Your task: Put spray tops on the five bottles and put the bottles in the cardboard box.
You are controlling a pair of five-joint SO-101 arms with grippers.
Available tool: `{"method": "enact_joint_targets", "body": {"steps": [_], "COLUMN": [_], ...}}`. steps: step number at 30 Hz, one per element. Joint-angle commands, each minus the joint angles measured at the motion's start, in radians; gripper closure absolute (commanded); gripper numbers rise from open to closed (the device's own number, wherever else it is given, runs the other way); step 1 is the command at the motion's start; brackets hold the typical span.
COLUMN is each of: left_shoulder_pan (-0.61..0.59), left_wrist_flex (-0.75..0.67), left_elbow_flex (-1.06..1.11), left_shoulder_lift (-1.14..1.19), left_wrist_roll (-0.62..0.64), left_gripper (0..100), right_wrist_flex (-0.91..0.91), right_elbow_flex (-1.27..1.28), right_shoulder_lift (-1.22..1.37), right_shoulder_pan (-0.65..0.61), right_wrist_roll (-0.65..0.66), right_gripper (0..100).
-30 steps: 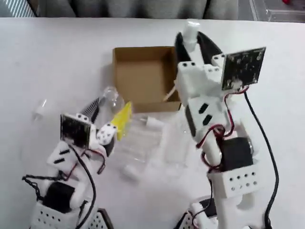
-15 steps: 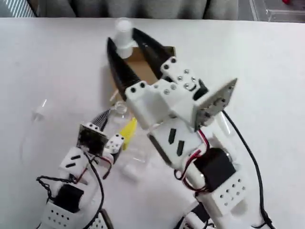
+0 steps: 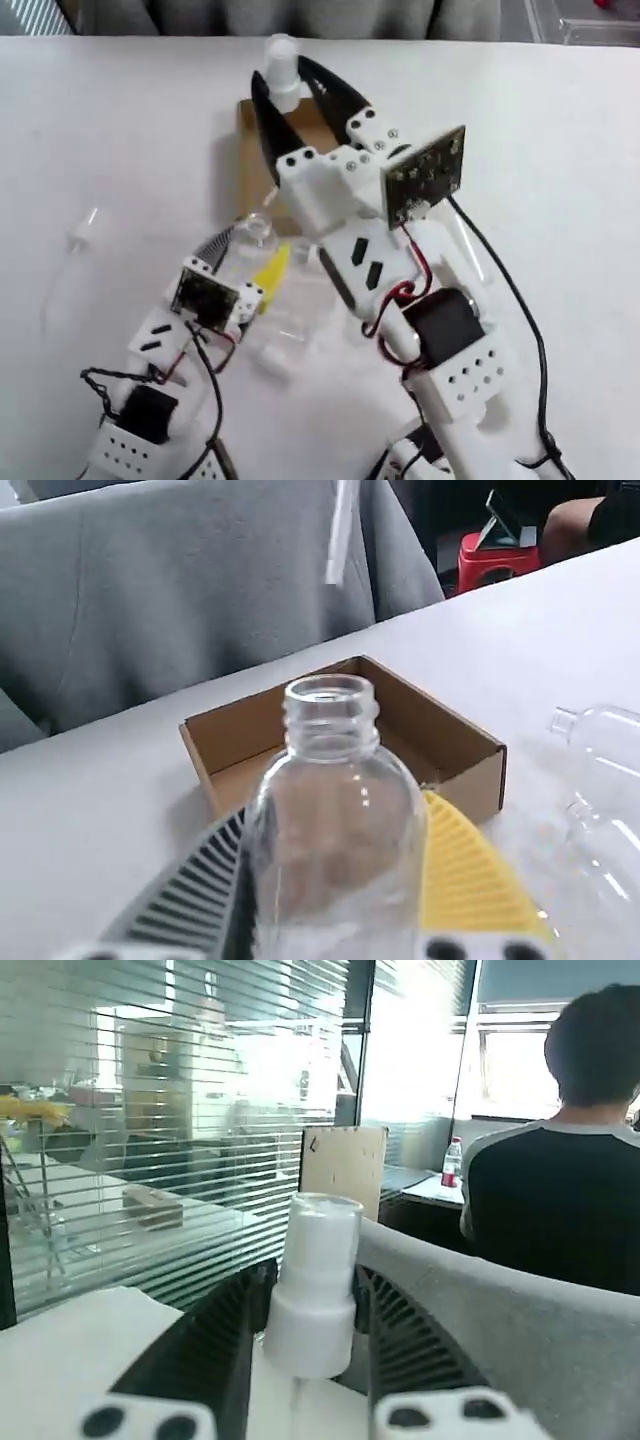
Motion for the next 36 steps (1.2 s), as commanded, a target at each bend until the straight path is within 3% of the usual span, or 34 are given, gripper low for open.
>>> {"method": "enact_joint_targets", "body": {"steps": [1, 8, 15, 23, 36], "left_shoulder_pan": [0.013, 0.013, 0.013, 0.013, 0.013], "left_wrist_flex": [-0.038, -0.038, -0.037, -0.037, -0.037], "left_elbow_flex": [-0.008, -0.006, -0.006, -0.006, -0.006], "left_shoulder_lift": [-0.013, -0.013, -0.013, -0.013, -0.013], "left_wrist_roll": [-0.009, -0.009, -0.009, -0.009, -0.009], "left_gripper": [98, 98, 98, 98, 98], "right_wrist_flex": [-0.018, -0.019, -0.159, -0.101, -0.102], "right_elbow_flex": [0.014, 0.118, 0.186, 0.083, 0.155], "right_shoulder_lift": [-0.008, -0.099, -0.116, -0.079, -0.074], "right_shoulder_pan": [0.021, -0.007, -0.005, -0.012, -0.012], "right_wrist_roll": [0.008, 0.008, 0.009, 0.008, -0.077], "right_gripper": [98.2, 98.2, 98.2, 98.2, 98.2]}}
